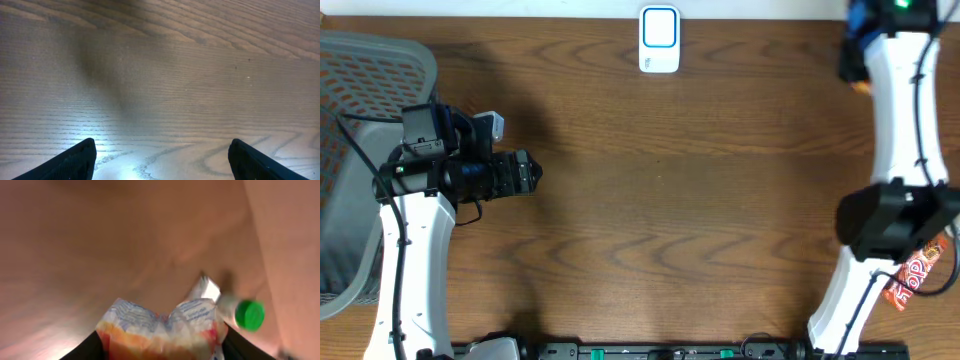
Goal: Scan the item barcode
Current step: 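Carry the tissue box to the right edge and release it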
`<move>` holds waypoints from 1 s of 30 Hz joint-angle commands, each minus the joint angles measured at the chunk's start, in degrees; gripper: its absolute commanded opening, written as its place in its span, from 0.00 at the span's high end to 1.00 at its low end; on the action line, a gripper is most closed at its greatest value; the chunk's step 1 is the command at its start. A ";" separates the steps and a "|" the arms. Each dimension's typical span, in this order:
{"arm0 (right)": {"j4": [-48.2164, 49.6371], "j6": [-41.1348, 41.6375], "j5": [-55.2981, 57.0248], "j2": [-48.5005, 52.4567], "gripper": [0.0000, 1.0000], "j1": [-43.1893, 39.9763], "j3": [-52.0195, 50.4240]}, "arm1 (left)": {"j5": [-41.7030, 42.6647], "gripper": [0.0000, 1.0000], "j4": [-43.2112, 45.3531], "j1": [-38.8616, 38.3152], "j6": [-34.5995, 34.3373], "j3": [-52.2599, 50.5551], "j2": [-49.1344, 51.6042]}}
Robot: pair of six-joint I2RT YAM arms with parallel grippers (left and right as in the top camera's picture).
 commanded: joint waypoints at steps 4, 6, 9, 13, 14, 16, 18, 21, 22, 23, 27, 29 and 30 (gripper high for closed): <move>0.96 5.35 -4.11 1.11 0.12 -11.78 -12.90 | -0.52 0.15 -0.07 -0.07 0.92 0.87 0.26; 0.81 5.31 -8.07 1.03 0.01 -14.40 -13.25 | -0.52 0.15 -0.07 -0.09 0.92 0.87 0.26; -0.02 5.07 -11.93 -1.44 0.01 -16.28 -11.06 | -0.52 0.15 -0.07 -0.09 0.92 0.87 0.26; -1.86 5.09 -27.87 -10.80 0.01 -16.68 -6.32 | -0.52 0.15 -0.07 -0.09 0.92 0.87 0.26; -2.45 5.14 -33.40 -13.53 0.01 -16.50 -6.03 | -0.52 0.15 -0.07 -0.09 0.92 0.87 0.26; -4.02 5.11 -44.13 -18.99 0.01 -15.98 -6.03 | -0.52 0.15 -0.07 -0.09 0.92 0.87 0.26; -6.49 5.40 -53.70 -26.21 0.01 -14.80 -6.03 | -0.52 0.15 -0.07 -0.09 0.92 0.87 0.26; -9.99 5.35 -56.24 -32.96 0.01 -13.20 -6.03 | -0.52 0.15 -0.07 -0.09 0.92 0.87 0.26; -10.58 5.35 -56.22 -34.69 0.01 -12.79 -6.03 | -0.52 0.15 -0.07 -0.09 0.92 0.87 0.26; -11.06 5.35 -56.24 -36.87 0.01 -12.50 -6.03 | -0.52 0.15 -0.04 -0.09 0.92 0.87 0.26; -11.19 5.35 -56.02 -43.89 0.01 -12.41 -6.03 | -0.52 0.15 -0.07 -0.09 0.92 0.87 0.26; -11.15 5.33 -55.98 -47.10 0.01 -12.41 -6.03 | -0.52 0.15 -0.07 -0.09 0.92 0.87 0.26; -11.02 5.31 -55.36 -48.68 0.01 -12.41 -6.03 | -0.52 0.15 -0.07 -0.09 0.92 0.87 0.26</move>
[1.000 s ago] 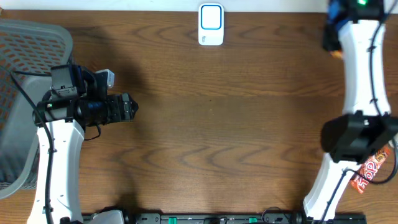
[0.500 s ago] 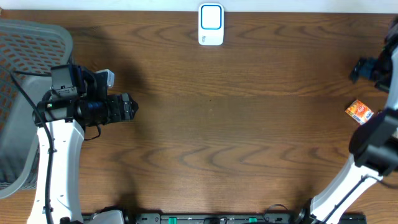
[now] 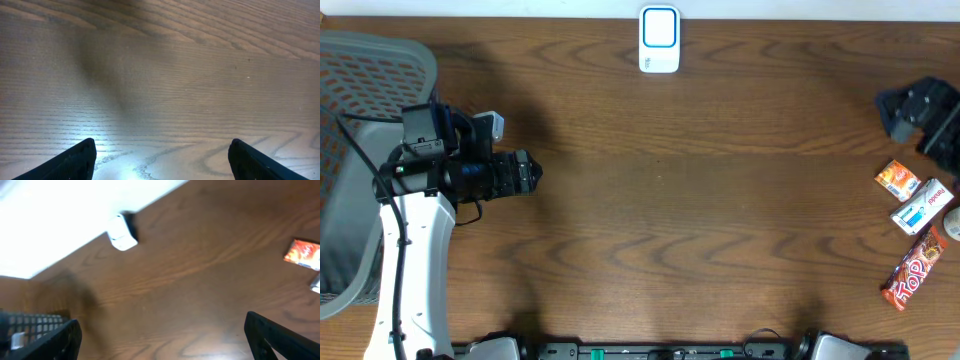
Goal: Scan the item barcode
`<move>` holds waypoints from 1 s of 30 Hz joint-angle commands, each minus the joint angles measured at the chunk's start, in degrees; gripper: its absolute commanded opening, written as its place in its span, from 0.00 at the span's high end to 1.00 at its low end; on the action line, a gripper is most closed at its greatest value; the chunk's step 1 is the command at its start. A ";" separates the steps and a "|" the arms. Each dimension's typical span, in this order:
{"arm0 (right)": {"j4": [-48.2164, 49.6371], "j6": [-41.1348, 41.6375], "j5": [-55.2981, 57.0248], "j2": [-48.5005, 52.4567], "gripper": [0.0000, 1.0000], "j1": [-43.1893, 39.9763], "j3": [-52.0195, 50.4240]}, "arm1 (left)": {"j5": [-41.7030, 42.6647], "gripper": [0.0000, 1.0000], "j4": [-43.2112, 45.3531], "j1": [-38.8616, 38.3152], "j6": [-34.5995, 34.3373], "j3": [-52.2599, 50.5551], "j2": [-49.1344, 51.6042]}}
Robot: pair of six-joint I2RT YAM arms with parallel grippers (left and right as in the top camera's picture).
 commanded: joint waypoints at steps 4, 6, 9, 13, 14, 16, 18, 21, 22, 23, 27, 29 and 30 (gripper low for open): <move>0.92 0.52 3.06 -9.73 0.01 0.44 -0.35 | -0.55 0.15 -0.09 -0.09 0.92 0.87 0.28; 1.38 0.50 3.39 -12.09 0.01 0.44 -0.35 | -0.55 0.15 -0.09 -0.09 0.92 0.87 0.28; 4.15 0.50 3.41 -14.75 0.01 0.44 -0.35 | -0.55 0.15 -0.09 -0.09 0.92 0.87 0.28; 9.57 0.07 6.73 -18.16 0.01 0.50 -0.39 | -0.55 0.15 -0.09 -0.09 0.92 0.87 0.28; 10.91 0.09 8.59 -19.02 0.01 0.61 -0.50 | -0.55 0.15 -0.09 -0.09 0.92 0.87 0.28; 14.32 0.09 12.24 -21.11 0.01 1.11 -1.46 | -0.55 0.15 -0.09 -0.09 0.92 0.87 0.28; 18.64 0.09 15.43 -23.47 0.01 1.86 -3.50 | -0.55 0.15 -0.09 -0.09 0.92 0.87 0.28; 28.13 0.09 19.80 -28.83 0.01 4.42 -9.92 | -0.55 0.15 -0.09 -0.09 0.92 0.87 0.28; 32.96 0.07 21.44 -31.74 0.01 5.97 -14.08 | -0.55 0.15 -0.09 -0.07 0.92 0.87 0.28; 35.71 0.09 22.34 -33.51 0.01 6.80 -16.74 | -0.55 0.15 -0.09 -0.09 0.92 0.87 0.28; 46.05 0.09 25.22 -41.18 0.01 9.42 -30.03 | -0.55 0.15 -0.09 -0.09 0.92 0.87 0.28; 49.48 0.09 26.08 -44.63 0.01 10.05 -37.05 | -0.55 0.15 -0.09 -0.09 0.92 0.87 0.28; 50.82 0.11 26.40 -46.03 0.01 10.23 -40.13 | -0.55 0.15 -0.09 -0.09 0.92 0.87 0.28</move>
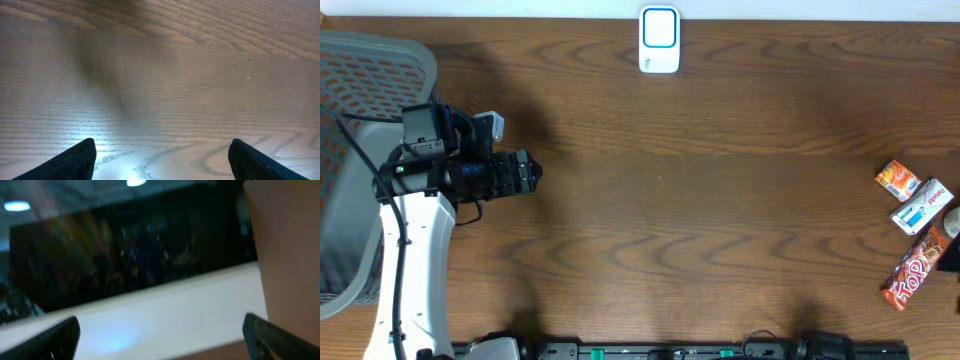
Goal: Scan the item barcode
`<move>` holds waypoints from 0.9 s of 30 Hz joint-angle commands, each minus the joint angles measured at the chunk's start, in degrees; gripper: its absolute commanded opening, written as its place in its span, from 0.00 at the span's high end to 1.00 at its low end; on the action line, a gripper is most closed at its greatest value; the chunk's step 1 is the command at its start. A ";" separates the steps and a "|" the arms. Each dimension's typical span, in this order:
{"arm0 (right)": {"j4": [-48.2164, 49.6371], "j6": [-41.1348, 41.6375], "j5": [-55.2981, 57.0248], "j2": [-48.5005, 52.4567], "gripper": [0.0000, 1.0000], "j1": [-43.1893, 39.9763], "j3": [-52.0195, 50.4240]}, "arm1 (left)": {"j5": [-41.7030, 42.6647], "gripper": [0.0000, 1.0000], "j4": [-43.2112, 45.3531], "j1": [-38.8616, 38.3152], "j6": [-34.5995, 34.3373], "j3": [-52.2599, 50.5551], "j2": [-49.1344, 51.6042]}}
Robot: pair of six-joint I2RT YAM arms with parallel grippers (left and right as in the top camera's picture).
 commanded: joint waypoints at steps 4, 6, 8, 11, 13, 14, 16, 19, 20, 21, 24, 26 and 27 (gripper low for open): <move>10.03 0.35 4.39 -8.83 0.01 1.20 -23.50 | -0.55 0.15 -0.07 -0.09 0.94 0.87 0.26; 14.99 0.72 4.39 -11.06 0.01 1.22 -30.69 | -0.55 0.15 -0.07 -0.09 0.94 0.87 0.26; 19.82 2.38 4.39 -12.85 0.01 1.20 -36.87 | -0.55 0.15 -0.07 -0.09 0.94 0.87 0.26; 27.98 5.25 4.39 -16.04 0.01 1.22 -47.28 | -0.55 0.15 -0.07 -0.07 0.94 0.87 0.26; 31.78 6.62 4.39 -18.01 0.01 1.22 -52.48 | -0.55 0.15 -0.07 -0.09 0.94 0.87 0.26; 34.34 7.43 4.39 -19.71 0.01 1.22 -56.39 | -0.55 0.15 -0.07 -0.09 0.94 0.87 0.26; 36.81 7.85 4.44 -21.77 0.01 1.40 -60.61 | -0.55 0.15 -0.07 -0.09 0.94 0.87 0.26; 39.21 7.87 5.62 -25.73 0.01 2.45 -67.28 | -0.55 0.15 -0.07 -0.09 0.94 0.87 0.26; 39.69 7.85 6.08 -26.84 0.01 2.82 -68.94 | -0.55 0.15 -0.07 -0.09 0.94 0.87 0.26; 40.19 7.87 6.80 -28.11 0.01 3.26 -70.79 | -0.55 0.15 -0.07 -0.07 0.94 0.87 0.26; 41.62 8.09 8.92 -31.32 0.01 4.31 -75.67 | -0.55 0.15 -0.07 -0.09 0.94 0.87 0.26; 42.69 8.07 10.45 -33.70 0.01 4.96 -79.54 | -0.55 0.15 -0.07 -0.09 0.94 0.87 0.26; 42.80 8.07 10.71 -34.56 0.01 5.07 -80.85 | -0.55 0.15 -0.07 -0.09 0.94 0.87 0.26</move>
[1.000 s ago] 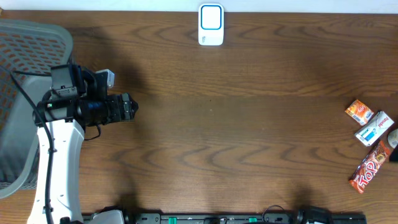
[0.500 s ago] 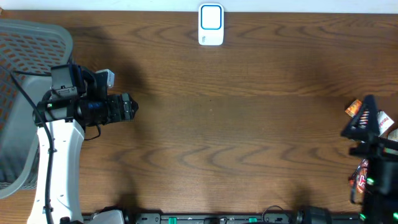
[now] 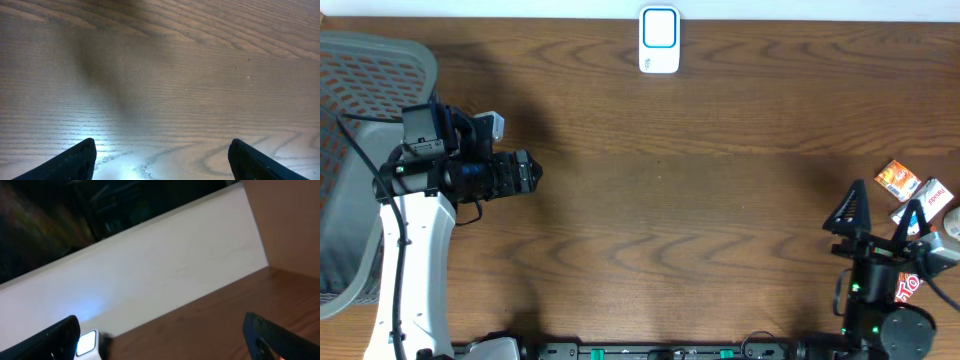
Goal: Scan the item barcode
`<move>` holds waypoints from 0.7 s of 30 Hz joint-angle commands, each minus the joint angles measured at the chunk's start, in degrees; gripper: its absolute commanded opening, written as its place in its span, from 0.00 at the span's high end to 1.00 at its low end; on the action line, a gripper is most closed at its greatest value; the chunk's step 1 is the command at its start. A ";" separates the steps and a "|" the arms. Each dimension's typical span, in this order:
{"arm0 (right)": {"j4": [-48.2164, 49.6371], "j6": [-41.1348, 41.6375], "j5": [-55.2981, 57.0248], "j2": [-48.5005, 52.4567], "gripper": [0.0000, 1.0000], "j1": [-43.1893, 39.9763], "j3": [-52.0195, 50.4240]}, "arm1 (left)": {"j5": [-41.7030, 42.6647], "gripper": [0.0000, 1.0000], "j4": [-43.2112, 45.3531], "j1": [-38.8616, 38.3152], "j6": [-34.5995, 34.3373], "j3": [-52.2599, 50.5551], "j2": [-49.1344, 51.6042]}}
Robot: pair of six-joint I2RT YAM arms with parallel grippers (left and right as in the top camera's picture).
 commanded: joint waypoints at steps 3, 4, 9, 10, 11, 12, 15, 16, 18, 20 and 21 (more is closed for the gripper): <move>0.70 0.81 3.39 -5.14 0.01 1.60 -7.43 | -0.52 0.15 -0.09 -0.09 0.81 0.87 0.26; 0.94 0.81 3.39 -5.07 0.01 1.60 -8.09 | -0.52 0.15 -0.09 -0.09 0.81 0.87 0.26; 1.01 0.76 3.45 -5.07 0.01 1.60 -11.72 | -0.52 0.15 -0.09 -0.09 0.81 0.87 0.26; 0.96 0.79 3.74 -5.07 0.01 1.60 -12.46 | -0.52 0.15 -0.09 -0.09 0.81 0.87 0.26; 0.94 0.76 3.82 -5.07 0.01 1.60 -13.35 | -0.52 0.15 -0.09 -0.09 0.81 0.87 0.26; 0.72 0.76 3.87 -5.07 0.01 1.60 -14.21 | -0.52 0.15 -0.09 -0.09 0.81 0.87 0.26; 0.37 0.79 3.80 -5.07 0.01 1.60 -16.17 | -0.52 0.15 -0.09 -0.09 0.81 0.87 0.26; 0.39 0.79 3.80 -5.07 0.01 1.60 -16.76 | -0.52 0.15 -0.09 -0.09 0.81 0.87 0.26; -1.73 0.81 3.78 -5.07 0.01 1.60 -16.76 | -0.52 0.15 -0.09 -0.09 0.81 0.87 0.26; -1.77 0.79 3.32 -5.07 0.01 1.60 -16.76 | -0.52 0.15 -0.09 -0.09 0.81 0.87 0.26; -1.79 0.79 3.34 -5.07 0.01 1.60 -16.76 | -0.52 0.15 -0.09 -0.09 0.81 0.87 0.26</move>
